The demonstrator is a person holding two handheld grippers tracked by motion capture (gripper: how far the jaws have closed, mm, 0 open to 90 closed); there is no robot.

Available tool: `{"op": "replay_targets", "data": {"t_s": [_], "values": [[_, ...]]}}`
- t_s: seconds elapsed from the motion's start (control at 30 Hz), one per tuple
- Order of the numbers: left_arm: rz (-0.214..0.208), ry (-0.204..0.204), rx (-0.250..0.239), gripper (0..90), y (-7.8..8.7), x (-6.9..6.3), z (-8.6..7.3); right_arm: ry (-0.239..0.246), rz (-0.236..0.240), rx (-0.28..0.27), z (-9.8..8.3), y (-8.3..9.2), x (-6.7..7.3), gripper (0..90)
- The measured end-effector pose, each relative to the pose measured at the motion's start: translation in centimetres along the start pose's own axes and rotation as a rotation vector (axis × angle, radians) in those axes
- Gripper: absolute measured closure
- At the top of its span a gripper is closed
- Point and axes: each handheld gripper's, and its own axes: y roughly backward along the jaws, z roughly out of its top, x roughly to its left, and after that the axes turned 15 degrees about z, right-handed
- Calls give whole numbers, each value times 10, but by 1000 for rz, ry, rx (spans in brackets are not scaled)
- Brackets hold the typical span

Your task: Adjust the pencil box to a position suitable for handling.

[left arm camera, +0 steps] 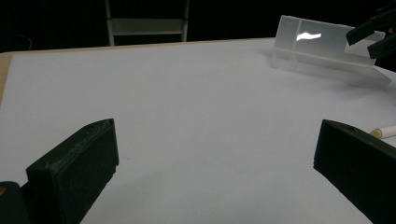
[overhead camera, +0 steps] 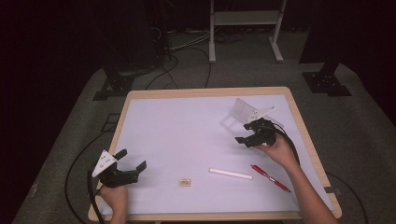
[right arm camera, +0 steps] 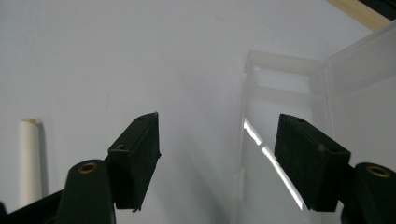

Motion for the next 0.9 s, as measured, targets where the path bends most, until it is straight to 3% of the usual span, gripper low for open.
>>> {"op": "replay_targets", "data": {"t_s": [0.27,0.47,0.7,0.9], "values": [[-5,-3,-3,0,1,0,0,-41,27,31,-5,-15,-14,357],[3,10,-5,0,1,2,-1,-30,1,49,-3,-21,-14,386],[1,15,-9,0,2,2,-1,-56,14,71,-2,-25,-21,461],[1,21,-14,0,2,3,-1,-71,-11,129,-6,-30,-26,508]]}}
